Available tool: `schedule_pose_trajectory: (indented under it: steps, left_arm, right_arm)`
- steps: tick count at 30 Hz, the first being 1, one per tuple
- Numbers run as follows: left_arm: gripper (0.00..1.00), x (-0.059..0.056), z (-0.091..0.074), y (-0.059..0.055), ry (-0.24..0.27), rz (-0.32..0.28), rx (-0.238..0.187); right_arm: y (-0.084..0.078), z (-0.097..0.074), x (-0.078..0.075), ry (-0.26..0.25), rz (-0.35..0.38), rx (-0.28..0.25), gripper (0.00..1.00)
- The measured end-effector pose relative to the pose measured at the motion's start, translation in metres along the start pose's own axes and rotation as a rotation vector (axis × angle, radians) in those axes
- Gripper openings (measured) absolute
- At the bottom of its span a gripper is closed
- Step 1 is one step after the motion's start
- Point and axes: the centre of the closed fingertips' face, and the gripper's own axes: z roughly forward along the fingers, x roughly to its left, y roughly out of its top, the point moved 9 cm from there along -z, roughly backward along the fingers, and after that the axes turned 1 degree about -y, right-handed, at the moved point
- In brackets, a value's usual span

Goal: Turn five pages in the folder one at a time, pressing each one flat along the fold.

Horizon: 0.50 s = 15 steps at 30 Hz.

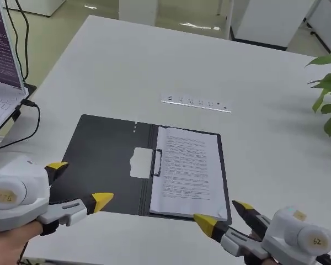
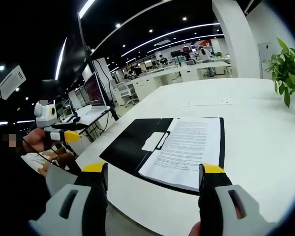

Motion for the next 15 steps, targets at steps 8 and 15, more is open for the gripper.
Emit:
schedule_pose_trajectory:
  steps: [8, 15]
  left_arm:
    - [0.74, -0.0022, 0.0041, 0.0033, -0.018, 0.019, 0.007]
    - [0.73, -0.0058, 0.0100, 0.0073, -0.043, 0.043, 0.010]
  right_arm:
    - [0.0012, -0.0026, 0.0000, -0.006, 0.009, -0.008, 0.75]
    - [-0.0020, -0.0054, 0.0005, -0.008, 0.009, -0.004, 0.75]
